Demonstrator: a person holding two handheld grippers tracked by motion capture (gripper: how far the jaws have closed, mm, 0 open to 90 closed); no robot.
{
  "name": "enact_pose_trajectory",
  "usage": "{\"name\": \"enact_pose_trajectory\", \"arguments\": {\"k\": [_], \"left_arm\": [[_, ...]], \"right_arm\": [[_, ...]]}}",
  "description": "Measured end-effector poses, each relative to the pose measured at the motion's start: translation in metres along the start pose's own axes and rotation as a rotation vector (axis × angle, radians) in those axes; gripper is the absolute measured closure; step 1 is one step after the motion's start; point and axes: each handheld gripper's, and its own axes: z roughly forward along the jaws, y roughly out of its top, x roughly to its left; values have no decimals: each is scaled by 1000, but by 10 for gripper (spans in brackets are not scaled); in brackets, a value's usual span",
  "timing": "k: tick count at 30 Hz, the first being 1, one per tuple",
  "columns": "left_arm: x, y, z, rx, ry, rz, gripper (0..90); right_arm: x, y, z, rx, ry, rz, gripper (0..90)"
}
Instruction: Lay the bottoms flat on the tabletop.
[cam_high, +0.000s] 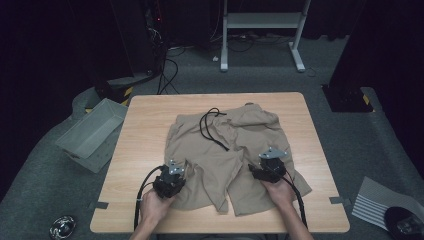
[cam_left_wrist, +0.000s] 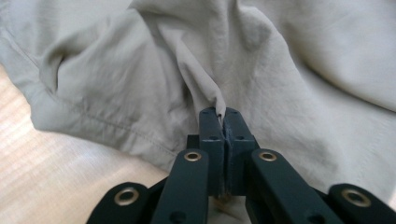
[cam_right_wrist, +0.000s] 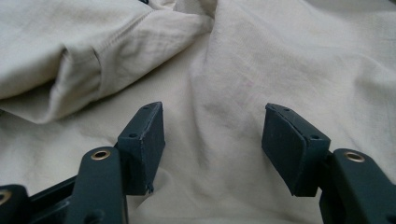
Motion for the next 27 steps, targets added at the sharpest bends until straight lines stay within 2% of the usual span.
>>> {"name": "enact_pose_trajectory", "arguments": {"k": [1, 2, 3, 4, 5, 6, 8, 10, 12, 14, 15, 16, 17, 19, 24, 25, 27], "left_arm": [[1, 1, -2, -20, 6, -10, 798], [1, 1, -2, -20, 6, -10, 734], [6, 7, -5, -66, 34, -40, 670], [9, 11, -4, -80, 53, -53, 621], [9, 11, -4, -80, 53, -53, 576], [16, 19, -1, -106, 73, -87, 550], [22, 26, 6, -108, 89, -114, 517], [26, 30, 14, -96, 91, -122, 532], [27, 31, 21, -68, 77, -114, 623], [25, 28, 25, -27, 60, -86, 752], [25, 28, 25, -27, 60, -86, 814], [20, 22, 26, -3, 47, -64, 872], [20, 22, 26, -3, 47, -64, 889], [12, 11, 22, 18, 11, -44, 896], [7, 2, 13, 7, -10, -24, 892], [9, 3, 9, -27, 5, -29, 866], [14, 8, 4, -72, 25, -59, 748]], "right_arm": [[0, 0, 0, 0, 1, 1, 392], [0, 0, 0, 0, 1, 2, 391], [0, 0, 0, 1, 1, 2, 391], [0, 0, 0, 1, 2, 3, 391], [0, 0, 0, 1, 1, 2, 391], [0, 0, 0, 2, 1, 3, 391], [0, 0, 0, 2, 1, 2, 390], [0, 0, 0, 2, 2, 3, 390], [0, 0, 0, 1, 1, 1, 390], [0, 0, 0, 1, 2, 2, 390], [0, 0, 0, 1, 2, 2, 390], [0, 0, 0, 1, 2, 3, 390], [0, 0, 0, 1, 2, 3, 390], [0, 0, 0, 1, 3, 4, 390], [0, 0, 0, 2, 3, 4, 390], [0, 0, 0, 2, 3, 5, 390], [0, 0, 0, 2, 2, 3, 390]]}}
